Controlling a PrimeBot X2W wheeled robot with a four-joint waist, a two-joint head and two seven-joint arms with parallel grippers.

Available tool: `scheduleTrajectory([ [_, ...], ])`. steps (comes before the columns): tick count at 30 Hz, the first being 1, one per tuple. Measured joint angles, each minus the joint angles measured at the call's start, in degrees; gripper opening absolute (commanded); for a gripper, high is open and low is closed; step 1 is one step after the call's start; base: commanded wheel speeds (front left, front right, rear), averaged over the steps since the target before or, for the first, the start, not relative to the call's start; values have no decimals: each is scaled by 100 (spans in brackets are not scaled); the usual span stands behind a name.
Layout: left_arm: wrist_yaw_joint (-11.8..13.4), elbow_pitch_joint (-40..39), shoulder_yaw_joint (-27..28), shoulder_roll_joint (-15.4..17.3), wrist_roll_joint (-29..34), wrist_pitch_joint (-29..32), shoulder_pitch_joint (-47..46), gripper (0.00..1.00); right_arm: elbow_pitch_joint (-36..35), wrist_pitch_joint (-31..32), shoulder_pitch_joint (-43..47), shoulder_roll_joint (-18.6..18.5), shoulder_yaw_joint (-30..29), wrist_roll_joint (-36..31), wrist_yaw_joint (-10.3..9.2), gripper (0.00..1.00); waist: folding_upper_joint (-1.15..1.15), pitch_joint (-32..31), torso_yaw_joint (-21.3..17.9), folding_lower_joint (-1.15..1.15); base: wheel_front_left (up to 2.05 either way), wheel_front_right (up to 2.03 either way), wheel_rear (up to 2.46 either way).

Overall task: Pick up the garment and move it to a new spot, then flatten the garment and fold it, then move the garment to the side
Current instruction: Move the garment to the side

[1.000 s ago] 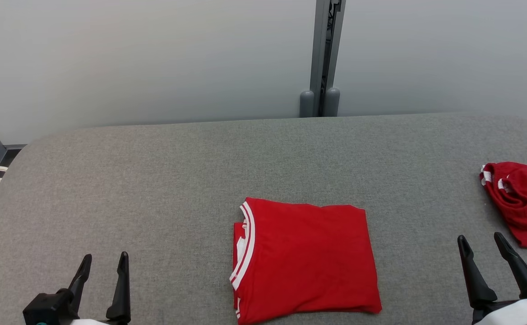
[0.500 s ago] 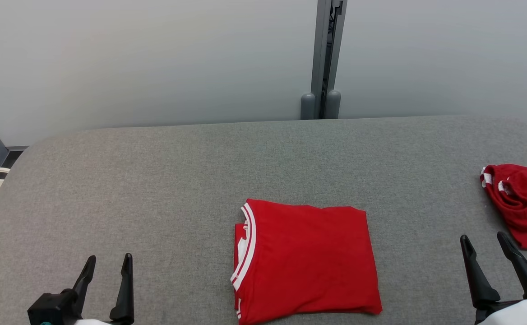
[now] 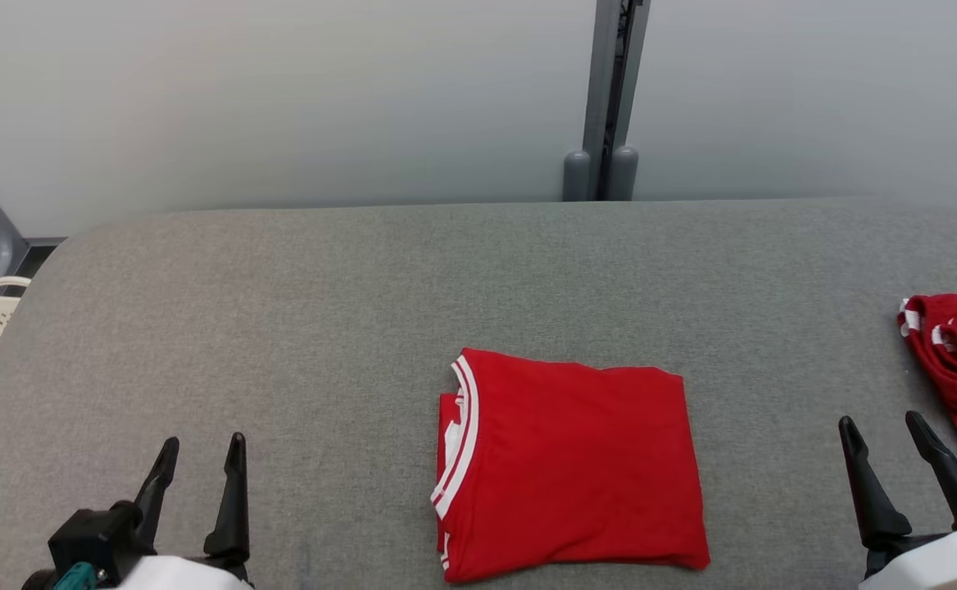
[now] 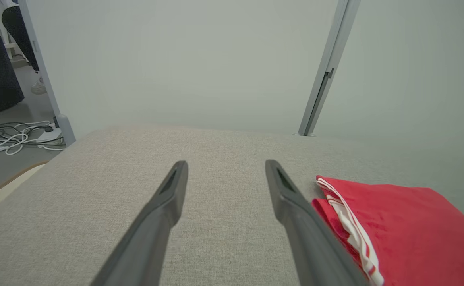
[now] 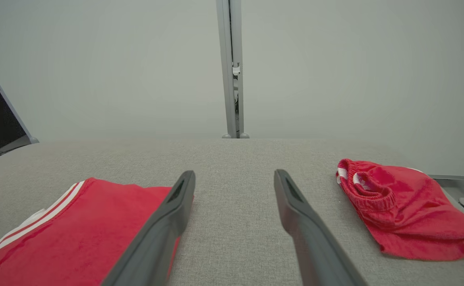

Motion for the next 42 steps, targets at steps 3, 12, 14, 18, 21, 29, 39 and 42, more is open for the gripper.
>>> scheduleTrajectory([
  [3, -12, -29, -12, -40, -25, -41, -119, 100, 102, 7, -85, -54, 69, -4, 0, 100, 0, 78, 77, 0, 0, 0, 0],
  [12, -137, 157, -181, -246, 3, -355, -843, 100, 1076, -70, -717, -218, 563, 164, 0, 100, 0, 610, 529, 0, 0, 0, 0],
  [14, -159, 229, -224, -289, 13, -412, -984, 100, 1339, -126, -839, -236, 712, 245, 0, 100, 0, 723, 634, 0, 0, 0, 0],
  [18, -221, 370, -275, -379, 26, -530, -1193, 100, 1941, -208, -1080, -281, 975, 415, 0, 100, 0, 931, 828, 0, 0, 0, 0],
  [21, -274, 474, -304, -419, 56, -602, -1310, 100, 2429, -250, -1243, -312, 1067, 528, 0, 100, 0, 1044, 947, 0, 0, 0, 0],
  [29, -336, 615, -293, -480, 73, -710, -1447, 100, 3136, 8, -1595, -450, 1492, 1016, -1, 7, 0, 1178, 1069, 0, 0, 0, 0],
  [39, -353, 723, -218, -513, 121, -760, -1460, 100, 3214, -81, -1775, -686, 1914, 1359, 12, 0, 0, 1118, 987, 0, 0, 0, 0],
  [42, -353, 737, -182, -510, 122, -766, -1431, 100, 3187, -121, -1781, -778, 1909, 1288, 23, 0, 0, 1056, 883, 0, 0, 0, 0],
])
